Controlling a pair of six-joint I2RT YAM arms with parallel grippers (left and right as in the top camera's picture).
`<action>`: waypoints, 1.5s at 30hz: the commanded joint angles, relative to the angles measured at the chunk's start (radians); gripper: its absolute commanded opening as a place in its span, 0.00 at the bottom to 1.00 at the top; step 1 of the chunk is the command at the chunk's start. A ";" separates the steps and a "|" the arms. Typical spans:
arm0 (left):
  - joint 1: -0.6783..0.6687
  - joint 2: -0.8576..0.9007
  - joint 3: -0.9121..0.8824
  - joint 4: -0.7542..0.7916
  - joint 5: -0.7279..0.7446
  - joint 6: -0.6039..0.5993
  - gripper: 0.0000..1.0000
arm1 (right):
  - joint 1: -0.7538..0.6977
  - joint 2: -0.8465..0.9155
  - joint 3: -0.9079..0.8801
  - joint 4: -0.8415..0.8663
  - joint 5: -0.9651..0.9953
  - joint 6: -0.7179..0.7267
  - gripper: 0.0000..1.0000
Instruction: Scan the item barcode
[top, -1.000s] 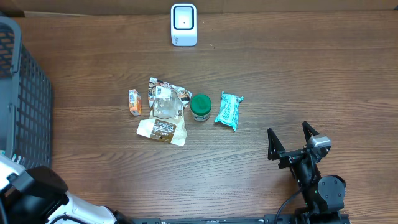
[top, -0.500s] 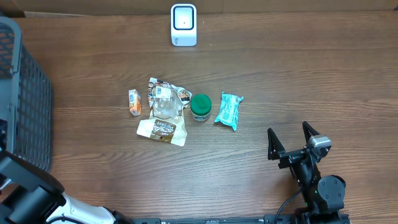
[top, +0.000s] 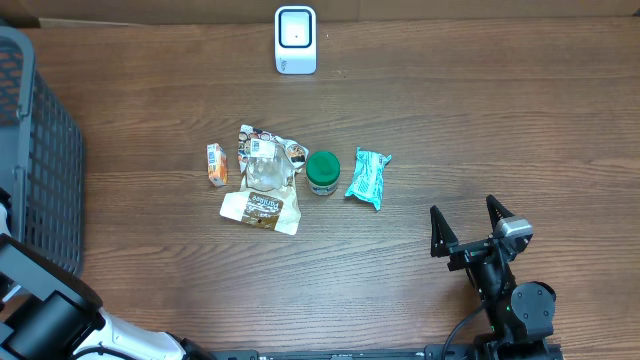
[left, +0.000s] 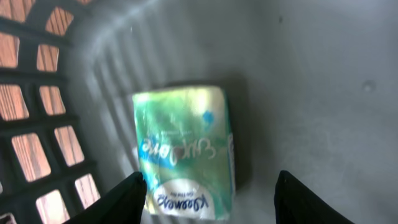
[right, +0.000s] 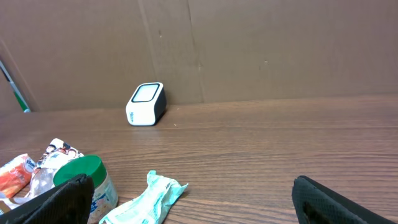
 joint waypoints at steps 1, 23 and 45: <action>0.008 0.012 -0.006 0.022 -0.027 0.016 0.55 | 0.004 -0.008 -0.011 0.005 -0.002 -0.004 1.00; 0.019 0.092 0.033 -0.015 0.008 0.037 0.04 | 0.004 -0.008 -0.011 0.005 -0.002 -0.004 1.00; -0.116 -0.441 0.499 -0.278 0.520 -0.087 0.05 | 0.004 -0.008 -0.011 0.005 -0.002 -0.004 1.00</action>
